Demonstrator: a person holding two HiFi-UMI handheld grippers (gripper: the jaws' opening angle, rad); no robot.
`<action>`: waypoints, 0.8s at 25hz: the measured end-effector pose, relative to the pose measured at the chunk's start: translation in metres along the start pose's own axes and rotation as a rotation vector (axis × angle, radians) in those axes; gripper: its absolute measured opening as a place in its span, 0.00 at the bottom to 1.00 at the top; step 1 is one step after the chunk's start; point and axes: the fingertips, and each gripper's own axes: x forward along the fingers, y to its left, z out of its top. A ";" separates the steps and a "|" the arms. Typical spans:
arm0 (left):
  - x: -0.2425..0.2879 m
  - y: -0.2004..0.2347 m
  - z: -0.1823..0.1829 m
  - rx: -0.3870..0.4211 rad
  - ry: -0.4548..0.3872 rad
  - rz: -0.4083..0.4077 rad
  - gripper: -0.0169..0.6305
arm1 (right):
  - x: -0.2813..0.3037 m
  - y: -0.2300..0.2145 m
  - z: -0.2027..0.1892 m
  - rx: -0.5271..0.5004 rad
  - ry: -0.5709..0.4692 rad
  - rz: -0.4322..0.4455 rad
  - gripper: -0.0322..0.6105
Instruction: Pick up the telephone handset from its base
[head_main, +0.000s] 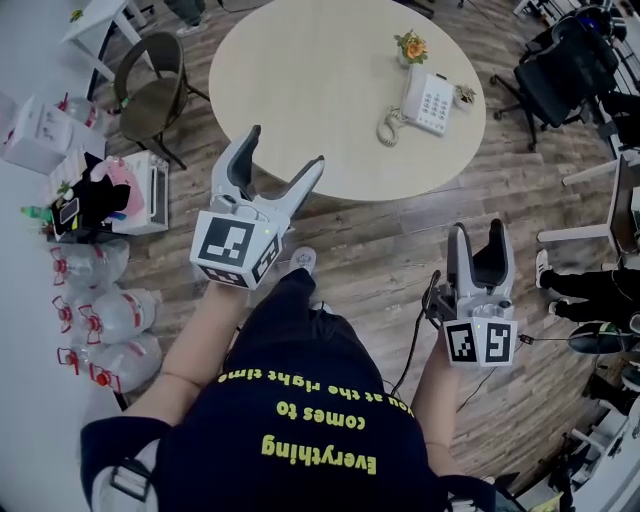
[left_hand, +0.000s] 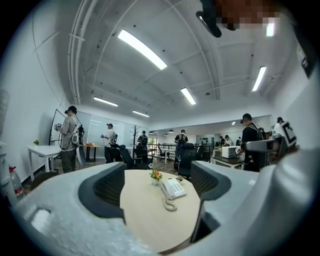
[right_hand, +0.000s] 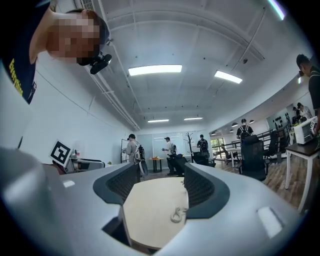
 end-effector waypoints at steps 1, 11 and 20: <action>0.010 0.006 0.000 0.000 0.000 -0.005 0.67 | 0.011 -0.002 0.000 0.000 0.001 -0.001 0.53; 0.093 0.068 0.005 0.006 0.006 -0.055 0.68 | 0.110 -0.005 -0.004 0.002 -0.005 -0.022 0.54; 0.132 0.091 -0.007 -0.011 0.040 -0.084 0.68 | 0.144 -0.004 -0.019 -0.001 0.046 -0.038 0.54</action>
